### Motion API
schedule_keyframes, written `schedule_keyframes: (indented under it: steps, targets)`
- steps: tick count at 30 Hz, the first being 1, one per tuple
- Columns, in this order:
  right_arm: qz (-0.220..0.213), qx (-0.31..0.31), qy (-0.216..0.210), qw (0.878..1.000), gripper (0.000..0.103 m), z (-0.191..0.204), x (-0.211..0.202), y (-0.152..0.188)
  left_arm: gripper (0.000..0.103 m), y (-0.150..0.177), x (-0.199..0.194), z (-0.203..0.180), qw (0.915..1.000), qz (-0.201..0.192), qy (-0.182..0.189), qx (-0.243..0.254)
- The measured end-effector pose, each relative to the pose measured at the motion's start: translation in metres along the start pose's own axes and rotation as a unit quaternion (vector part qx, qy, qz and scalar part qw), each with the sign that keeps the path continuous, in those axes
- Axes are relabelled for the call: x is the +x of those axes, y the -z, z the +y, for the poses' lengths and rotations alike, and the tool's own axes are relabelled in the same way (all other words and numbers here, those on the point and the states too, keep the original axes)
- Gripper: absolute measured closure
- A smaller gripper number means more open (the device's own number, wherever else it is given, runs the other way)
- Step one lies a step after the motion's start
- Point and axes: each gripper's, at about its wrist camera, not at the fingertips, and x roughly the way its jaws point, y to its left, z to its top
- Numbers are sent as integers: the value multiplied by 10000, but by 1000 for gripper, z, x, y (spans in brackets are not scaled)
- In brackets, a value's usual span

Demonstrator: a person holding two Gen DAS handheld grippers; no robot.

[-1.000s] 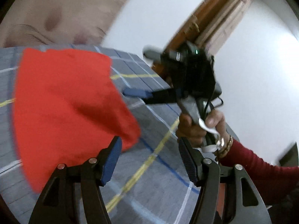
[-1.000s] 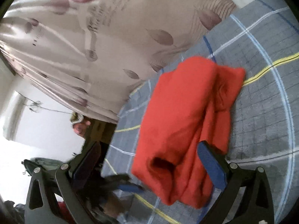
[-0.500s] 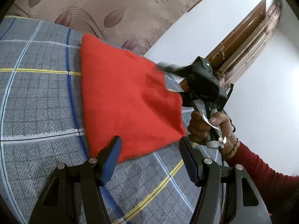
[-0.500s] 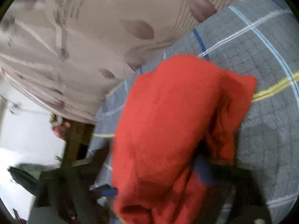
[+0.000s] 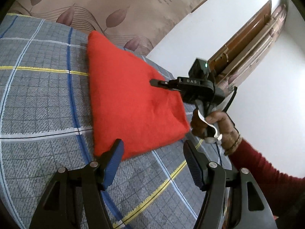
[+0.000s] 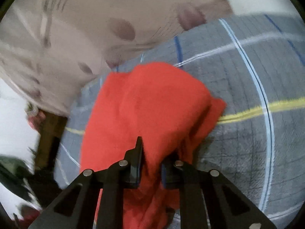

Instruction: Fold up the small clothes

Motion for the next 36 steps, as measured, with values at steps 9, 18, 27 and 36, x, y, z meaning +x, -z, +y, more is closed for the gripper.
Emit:
schedule_keyframes:
  steps: [9,18,27,36]
  targets:
    - [-319,-252,425,9983,97,9,-26,-15,34,2,0,-22,9988,-72,-143,456]
    - [-778,206,154,9966,89,-6,-54,10,27,0,7,-3,9998,-144,86,-71]
    - [-247,-845,33,9961,63,63,-33,80,27,-3,10,-1,9998,-102,143,-120]
    - [-434,-141,84,9989,98,27,-52,90,27,3,8,-7,9999,-87,137,-13]
